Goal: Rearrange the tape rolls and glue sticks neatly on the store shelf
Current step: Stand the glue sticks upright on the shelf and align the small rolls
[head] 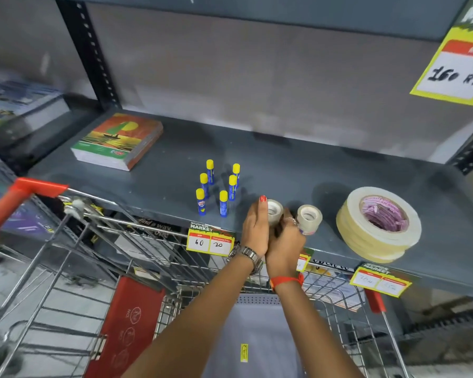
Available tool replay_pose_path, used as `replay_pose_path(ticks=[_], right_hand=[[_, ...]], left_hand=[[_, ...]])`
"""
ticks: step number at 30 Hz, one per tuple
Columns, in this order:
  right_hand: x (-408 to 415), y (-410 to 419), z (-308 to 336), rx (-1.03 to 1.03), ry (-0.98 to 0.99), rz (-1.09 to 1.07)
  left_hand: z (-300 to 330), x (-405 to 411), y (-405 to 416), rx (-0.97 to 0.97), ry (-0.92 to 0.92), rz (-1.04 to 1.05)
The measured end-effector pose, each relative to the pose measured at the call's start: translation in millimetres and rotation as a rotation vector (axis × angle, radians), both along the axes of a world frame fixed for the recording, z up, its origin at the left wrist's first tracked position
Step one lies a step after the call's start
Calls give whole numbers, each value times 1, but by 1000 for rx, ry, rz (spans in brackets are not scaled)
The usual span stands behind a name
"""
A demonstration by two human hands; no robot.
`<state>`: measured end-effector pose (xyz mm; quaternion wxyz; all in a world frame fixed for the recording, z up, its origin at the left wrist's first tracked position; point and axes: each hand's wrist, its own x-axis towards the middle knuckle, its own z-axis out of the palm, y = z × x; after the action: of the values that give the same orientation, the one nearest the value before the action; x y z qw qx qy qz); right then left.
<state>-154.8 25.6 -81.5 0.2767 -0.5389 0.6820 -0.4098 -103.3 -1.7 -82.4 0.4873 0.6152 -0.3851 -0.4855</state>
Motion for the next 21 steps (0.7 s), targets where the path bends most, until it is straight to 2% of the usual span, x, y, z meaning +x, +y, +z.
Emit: replay_pose_path(ticks=[7,11,16,21], right_hand=[[8,-13,-11,-38,-102,-76],[8,-10,-8,-37,-205,-72],[7,-10,-7,-21,-247,-61],[4,-10,-3,21,-250,-64]], left_hand=[[2,1,-1,1,24,-4],[2,1,1,-11,-32,-25],[3,3,1,1,-102,-54],[10,6,0,25,-75,-66]])
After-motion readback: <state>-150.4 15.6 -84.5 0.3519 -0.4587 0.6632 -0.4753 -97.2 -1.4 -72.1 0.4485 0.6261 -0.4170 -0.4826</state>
